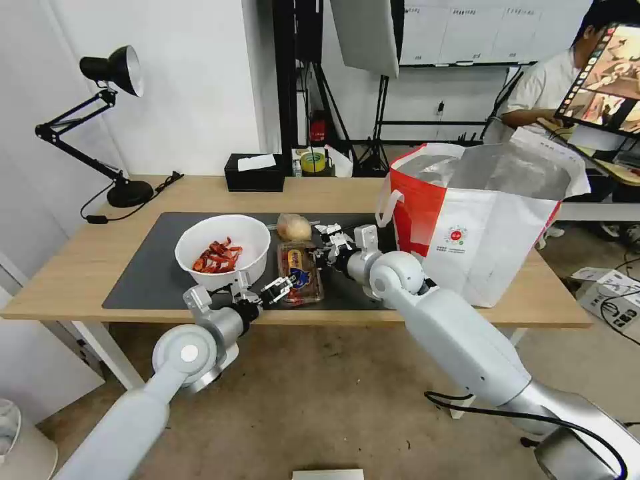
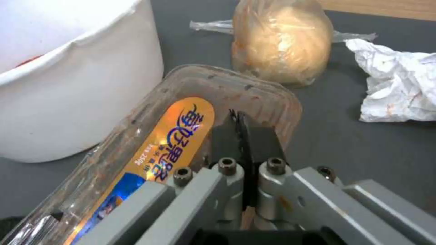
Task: Pick up the trash from the table and place it into the takeout bag.
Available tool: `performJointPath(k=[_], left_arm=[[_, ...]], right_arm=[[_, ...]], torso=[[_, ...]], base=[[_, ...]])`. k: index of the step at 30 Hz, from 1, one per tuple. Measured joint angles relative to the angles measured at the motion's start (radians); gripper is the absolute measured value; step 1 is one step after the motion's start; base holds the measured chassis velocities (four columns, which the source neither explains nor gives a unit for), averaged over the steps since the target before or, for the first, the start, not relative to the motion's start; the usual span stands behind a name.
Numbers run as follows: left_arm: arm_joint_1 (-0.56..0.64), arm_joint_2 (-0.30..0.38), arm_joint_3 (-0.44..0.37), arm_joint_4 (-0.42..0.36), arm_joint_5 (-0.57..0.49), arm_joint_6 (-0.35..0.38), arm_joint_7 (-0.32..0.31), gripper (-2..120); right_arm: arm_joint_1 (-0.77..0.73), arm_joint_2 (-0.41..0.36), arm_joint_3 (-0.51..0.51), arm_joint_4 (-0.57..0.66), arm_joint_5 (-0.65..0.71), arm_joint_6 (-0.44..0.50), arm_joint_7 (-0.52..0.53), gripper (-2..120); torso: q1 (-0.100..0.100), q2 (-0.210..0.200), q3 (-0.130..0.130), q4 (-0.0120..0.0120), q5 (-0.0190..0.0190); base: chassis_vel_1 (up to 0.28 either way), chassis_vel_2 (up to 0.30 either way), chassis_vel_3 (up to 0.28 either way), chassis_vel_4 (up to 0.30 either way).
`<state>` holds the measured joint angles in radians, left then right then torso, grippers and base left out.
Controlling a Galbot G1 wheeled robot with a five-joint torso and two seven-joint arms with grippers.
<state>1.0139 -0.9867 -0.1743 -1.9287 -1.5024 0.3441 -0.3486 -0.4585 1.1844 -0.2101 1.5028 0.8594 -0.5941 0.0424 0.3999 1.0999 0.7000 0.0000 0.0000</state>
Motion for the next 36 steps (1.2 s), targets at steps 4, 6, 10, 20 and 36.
performJointPath(k=[4, 6, 10, 20, 36], left_arm=[[-0.006, 0.000, 0.004, 0.005, -0.009, 0.001, -0.014, 100], [-0.013, 0.001, 0.009, 0.009, -0.018, 0.007, -0.024, 100], [-0.020, 0.001, 0.011, 0.014, -0.025, 0.016, -0.029, 100], [-0.025, 0.000, 0.016, 0.020, -0.028, 0.021, -0.033, 100], [-0.028, 0.005, 0.023, 0.018, -0.031, 0.030, -0.053, 74]], right_arm=[[0.000, 0.000, 0.000, 0.002, 0.001, 0.000, 0.001, 0], [0.000, -0.001, 0.000, 0.003, 0.001, -0.001, 0.001, 0], [0.000, -0.001, 0.000, 0.005, 0.002, -0.001, 0.003, 0], [-0.005, 0.001, 0.001, 0.010, 0.002, -0.001, 0.004, 0], [-0.013, 0.005, 0.006, 0.010, -0.001, -0.001, 0.007, 0]], torso=[[0.000, 0.000, 0.000, 0.0000, 0.0000], [0.000, 0.000, 0.000, 0.0000, 0.0000], [0.000, 0.000, 0.000, 0.0000, 0.0001], [0.000, 0.000, 0.000, 0.0001, 0.0000], [0.000, 0.000, 0.000, -0.0001, -0.0001]], base=[[0.000, 0.000, 0.000, 0.000], [0.000, 0.000, 0.000, 0.000], [0.000, 0.000, 0.000, 0.000], [0.000, 0.000, 0.000, 0.000], [0.000, 0.000, 0.000, 0.000]])
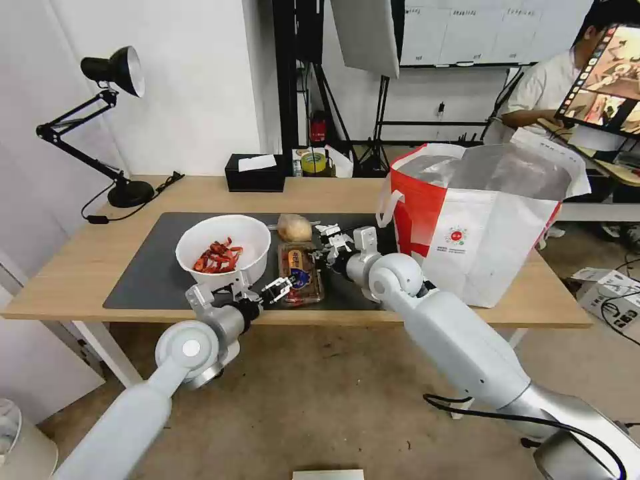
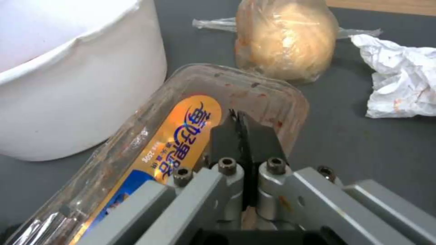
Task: Pick up the trash from the table and place it into the takeout bag.
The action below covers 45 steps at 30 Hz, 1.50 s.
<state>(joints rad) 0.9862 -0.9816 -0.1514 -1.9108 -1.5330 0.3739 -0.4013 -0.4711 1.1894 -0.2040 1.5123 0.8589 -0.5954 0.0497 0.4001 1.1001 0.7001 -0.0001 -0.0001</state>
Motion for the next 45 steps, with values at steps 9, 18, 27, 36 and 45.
performJointPath(k=[9, 18, 27, 36, 45], left_arm=[[0.000, 0.007, 0.001, -0.005, -0.005, 0.004, -0.004, 40], [-0.004, 0.006, 0.001, -0.011, -0.009, 0.001, -0.004, 10], [0.005, 0.010, -0.007, -0.019, -0.009, -0.003, -0.004, 0], [0.006, 0.013, -0.004, -0.019, -0.010, -0.005, -0.002, 0], [0.019, 0.010, -0.005, -0.022, -0.009, -0.006, 0.002, 0]], right_arm=[[-0.001, 0.002, 0.003, 0.001, -0.001, 0.000, 0.001, 0], [-0.003, 0.003, 0.004, 0.003, -0.002, 0.000, 0.002, 0], [-0.003, 0.002, 0.004, 0.006, -0.002, 0.000, 0.002, 0], [-0.010, -0.010, 0.022, 0.029, 0.006, 0.000, 0.003, 0], [-0.066, -0.099, 0.100, 0.158, 0.049, 0.002, 0.001, 0]], torso=[[0.000, 0.000, 0.000, 0.0000, -0.0001], [0.000, 0.000, 0.000, 0.0001, 0.0001], [0.000, 0.000, 0.000, 0.0001, 0.0001], [0.000, 0.000, 0.000, 0.0002, 0.0001], [0.000, 0.000, 0.000, 0.0001, 0.0002]], base=[[0.000, 0.000, 0.000, 0.000], [0.000, 0.000, 0.000, 0.000], [0.000, 0.000, 0.000, 0.000], [0.000, 0.000, 0.000, 0.000], [0.000, 0.000, 0.000, 0.000]])
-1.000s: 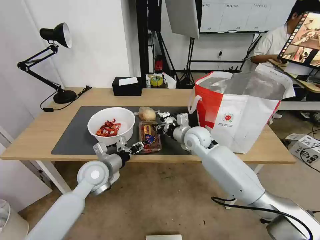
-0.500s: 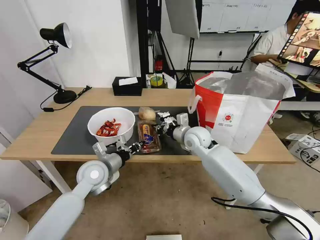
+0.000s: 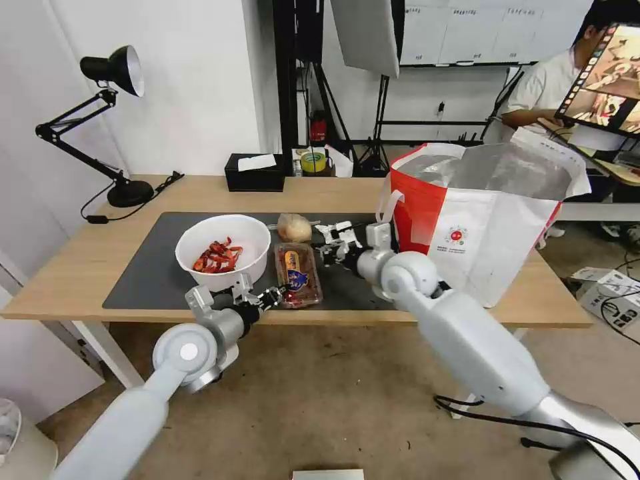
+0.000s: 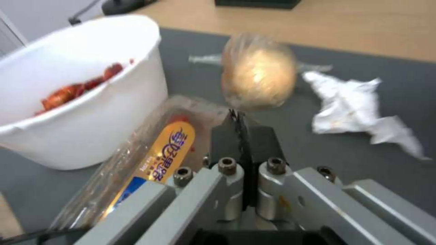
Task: Pick up the trash from the table and place it into the takeout bag.
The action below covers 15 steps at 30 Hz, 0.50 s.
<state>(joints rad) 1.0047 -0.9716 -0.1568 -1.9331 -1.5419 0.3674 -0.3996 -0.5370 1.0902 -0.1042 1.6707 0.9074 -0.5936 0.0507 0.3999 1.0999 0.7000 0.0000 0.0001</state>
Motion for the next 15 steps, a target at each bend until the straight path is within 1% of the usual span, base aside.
performJointPath(k=[3, 4, 6, 10, 12, 13, 15], left_arm=[[0.000, -0.001, -0.001, -0.006, 0.000, -0.001, 0.001, 0], [0.000, -0.001, -0.001, -0.006, 0.000, -0.001, 0.001, 0], [0.006, -0.002, -0.007, -0.018, 0.000, -0.001, 0.001, 0], [0.018, -0.002, -0.016, -0.031, 0.000, -0.002, 0.001, 0], [0.032, 0.000, -0.029, -0.048, 0.000, -0.002, 0.001, 0], [0.032, 0.000, -0.029, -0.048, 0.000, -0.002, 0.001, 0], [0.041, 0.001, -0.039, -0.062, -0.001, -0.002, 0.001, 0]], right_arm=[[-0.042, -0.037, 0.053, 0.069, 0.015, -0.001, 0.001, 0], [-0.042, -0.037, 0.053, 0.069, 0.015, -0.001, 0.001, 0], [-0.097, -0.065, 0.099, 0.128, 0.016, -0.001, 0.003, 0], [-0.148, -0.085, 0.134, 0.168, 0.015, -0.001, 0.006, 0], [-0.235, -0.106, 0.190, 0.232, 0.009, 0.002, 0.011, 0], [-0.235, -0.106, 0.190, 0.232, 0.009, 0.002, 0.011, 0], [-0.315, -0.121, 0.239, 0.287, -0.005, 0.006, 0.012, 0]], torso=[[0.000, 0.000, 0.000, 0.0001, 0.0000], [0.000, 0.000, 0.000, 0.0001, 0.0000], [0.000, 0.000, 0.000, -0.0001, 0.0001], [0.000, 0.000, 0.000, 0.0000, 0.0001], [0.000, 0.000, 0.000, 0.0001, 0.0000], [0.000, 0.000, 0.000, 0.0001, 0.0000], [0.000, 0.000, 0.000, 0.0000, 0.0001]], base=[[0.000, 0.000, 0.000, 0.000], [0.000, 0.000, 0.000, 0.000], [0.000, 0.000, 0.000, 0.000], [0.000, 0.000, 0.000, 0.000], [0.000, 0.000, 0.000, 0.000], [0.000, 0.000, 0.000, 0.000], [0.000, 0.000, 0.000, 0.000]])
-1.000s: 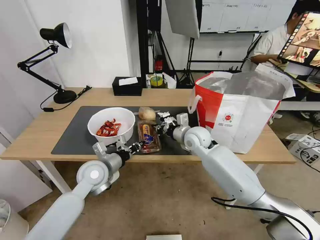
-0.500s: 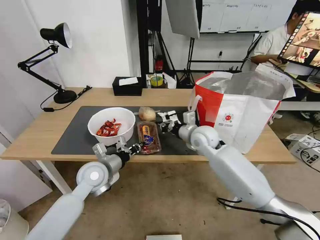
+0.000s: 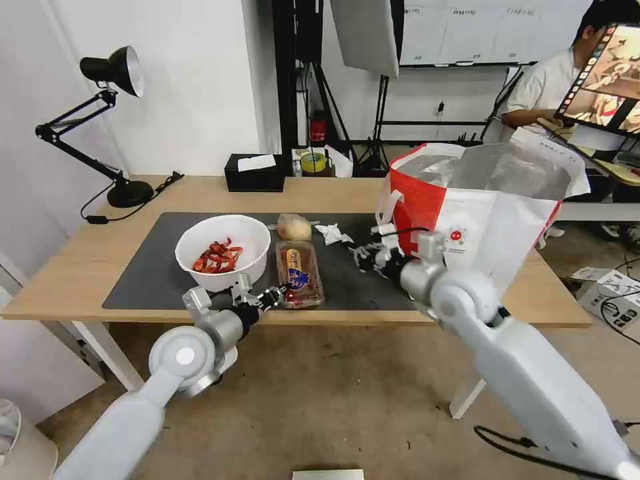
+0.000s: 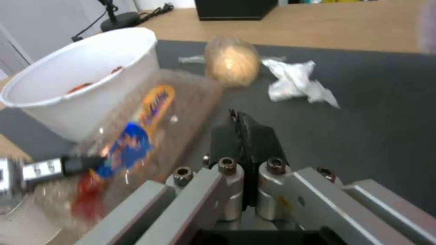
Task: Pick up the trash from the table and place it into the takeout bag.
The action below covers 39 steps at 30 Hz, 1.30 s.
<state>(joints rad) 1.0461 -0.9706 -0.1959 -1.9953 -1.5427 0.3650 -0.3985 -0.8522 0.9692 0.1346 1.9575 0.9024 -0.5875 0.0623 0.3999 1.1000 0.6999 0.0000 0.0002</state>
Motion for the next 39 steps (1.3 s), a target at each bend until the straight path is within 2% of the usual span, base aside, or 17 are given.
performJointPath(k=[2, 5, 9, 20, 25, 26, 29, 30, 31, 33, 34, 36, 37, 39], left_arm=[[0.002, 0.000, -0.002, -0.004, 0.000, 0.000, 0.000, 0], [0.014, 0.005, -0.015, -0.028, -0.004, -0.001, 0.000, 0], [0.009, 0.016, -0.027, -0.050, -0.017, -0.005, 0.000, 0], [-0.088, 0.062, -0.031, -0.082, -0.074, -0.026, -0.011, 0], [-0.244, 0.107, 0.015, -0.060, -0.145, -0.031, -0.025, 0], [-0.244, 0.107, 0.015, -0.060, -0.145, -0.031, -0.025, 0], [-0.403, 0.123, 0.078, -0.016, -0.200, -0.041, -0.041, 0], [-0.403, 0.123, 0.078, -0.016, -0.200, -0.041, -0.041, 0], [-0.460, 0.124, 0.108, 0.003, -0.219, -0.042, -0.046, 0], [-0.564, 0.114, 0.170, 0.037, -0.239, -0.046, -0.052, 0], [-0.564, 0.114, 0.170, 0.037, -0.239, -0.046, -0.052, 0], [-0.675, 0.082, 0.249, 0.084, -0.252, -0.046, -0.054, 0], [-0.675, 0.082, 0.249, 0.084, -0.252, -0.046, -0.054, 0], [-0.746, 0.051, 0.303, 0.121, -0.257, -0.049, -0.056, 0]], right_arm=[[-0.024, -0.003, 0.015, 0.016, -0.006, 0.003, 0.000, 0], [-0.164, -0.016, 0.098, 0.106, -0.037, 0.016, -0.009, 0], [-0.256, -0.021, 0.150, 0.177, -0.068, 0.023, -0.014, 0], [-0.390, -0.009, 0.248, 0.250, -0.133, 0.049, -0.019, 0], [-0.419, 0.002, 0.271, 0.257, -0.145, 0.053, -0.020, 0], [-0.419, 0.002, 0.271, 0.257, -0.145, 0.053, -0.020, 0], [-0.429, 0.013, 0.273, 0.258, -0.156, 0.056, -0.020, 0], [-0.429, 0.013, 0.273, 0.258, -0.156, 0.056, -0.020, 0], [-0.431, 0.017, 0.271, 0.258, -0.162, 0.057, -0.020, 0], [-0.436, 0.027, 0.265, 0.258, -0.172, 0.057, -0.020, 0], [-0.436, 0.027, 0.265, 0.258, -0.172, 0.057, -0.020, 0], [-0.446, 0.037, 0.265, 0.258, -0.184, 0.058, -0.020, 0], [-0.446, 0.037, 0.265, 0.258, -0.184, 0.058, -0.020, 0], [-0.452, 0.045, 0.265, 0.258, -0.191, 0.059, -0.020, 0]], torso=[[0.000, 0.000, 0.000, 0.0000, 0.0000], [0.000, 0.000, 0.000, -0.0002, -0.0001], [0.000, 0.000, 0.000, 0.0000, 0.0000], [0.000, 0.000, 0.000, 0.0000, -0.0002], [0.000, 0.000, 0.000, 0.0000, -0.0002], [0.000, 0.000, 0.000, 0.0000, -0.0002], [0.000, 0.000, 0.000, 0.0000, 0.0000], [0.000, 0.000, 0.000, 0.0000, 0.0000], [0.000, 0.000, 0.000, 0.0001, -0.0004], [0.000, 0.000, 0.000, 0.0002, 0.0000], [0.000, 0.000, 0.000, 0.0002, 0.0000], [0.000, 0.000, 0.000, 0.0002, -0.0003], [0.000, 0.000, 0.000, 0.0002, -0.0003], [0.000, 0.000, 0.000, 0.0000, 0.0001]], base=[[0.000, 0.000, 0.000, 0.000], [0.000, 0.000, 0.000, 0.000], [0.000, 0.000, 0.000, 0.000], [0.000, 0.000, 0.000, 0.000], [0.000, 0.000, 0.000, 0.000], [0.000, 0.000, 0.000, 0.000], [0.000, 0.000, 0.000, 0.000], [0.000, 0.000, 0.000, 0.000], [0.000, 0.000, 0.000, 0.000], [0.000, 0.000, 0.000, 0.000], [0.000, 0.000, 0.000, 0.000], [0.000, 0.000, 0.000, 0.000], [0.000, 0.000, 0.000, 0.000], [0.000, 0.000, 0.000, 0.000]])
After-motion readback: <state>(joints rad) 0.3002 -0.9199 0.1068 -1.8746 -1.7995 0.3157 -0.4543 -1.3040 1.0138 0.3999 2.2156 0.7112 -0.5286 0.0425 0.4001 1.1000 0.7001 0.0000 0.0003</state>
